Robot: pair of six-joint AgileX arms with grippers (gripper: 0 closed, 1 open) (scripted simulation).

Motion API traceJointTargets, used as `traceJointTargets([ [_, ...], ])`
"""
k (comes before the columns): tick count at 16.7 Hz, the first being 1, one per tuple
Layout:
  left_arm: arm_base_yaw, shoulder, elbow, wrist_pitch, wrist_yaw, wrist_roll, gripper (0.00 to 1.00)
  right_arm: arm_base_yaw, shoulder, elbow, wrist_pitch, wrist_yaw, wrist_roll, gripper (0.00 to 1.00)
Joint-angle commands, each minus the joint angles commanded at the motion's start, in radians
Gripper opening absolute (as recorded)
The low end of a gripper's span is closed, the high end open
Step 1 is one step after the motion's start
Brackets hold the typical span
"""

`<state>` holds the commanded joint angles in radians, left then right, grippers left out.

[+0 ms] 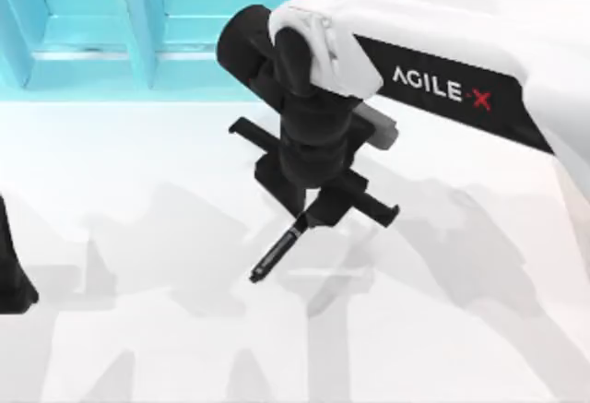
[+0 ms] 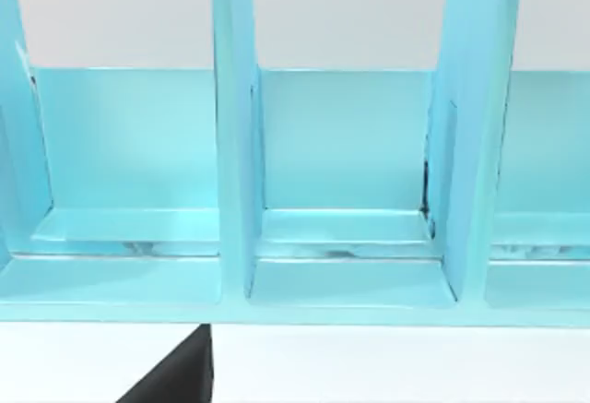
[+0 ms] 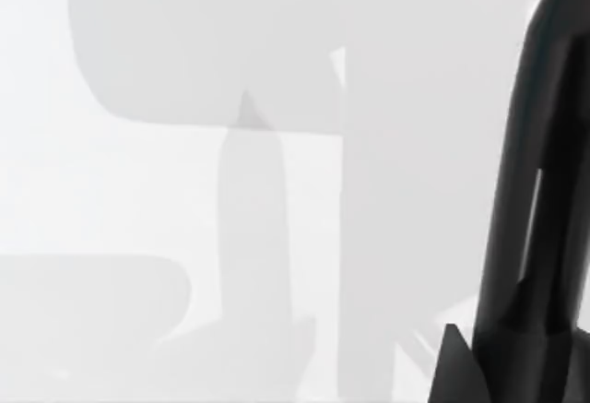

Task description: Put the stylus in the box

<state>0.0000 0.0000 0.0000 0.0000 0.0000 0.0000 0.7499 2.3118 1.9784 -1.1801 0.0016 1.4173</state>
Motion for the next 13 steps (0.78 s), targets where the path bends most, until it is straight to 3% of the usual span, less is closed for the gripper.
traceJointTargets([
  [4,0.000,0.000,0.000,0.000,0.000,0.000,1.00,-0.003,-0.029,0.115,-0.129,0.001,-0.005,0.00],
  [9,0.000,0.000,0.000,0.000,0.000,0.000,1.00,-0.003,-0.028,0.119,-0.131,0.001,-0.004,0.00],
  [13,0.000,0.000,0.000,0.000,0.000,0.000,1.00,-0.103,-0.053,0.087,-0.130,-0.006,-0.043,0.00],
])
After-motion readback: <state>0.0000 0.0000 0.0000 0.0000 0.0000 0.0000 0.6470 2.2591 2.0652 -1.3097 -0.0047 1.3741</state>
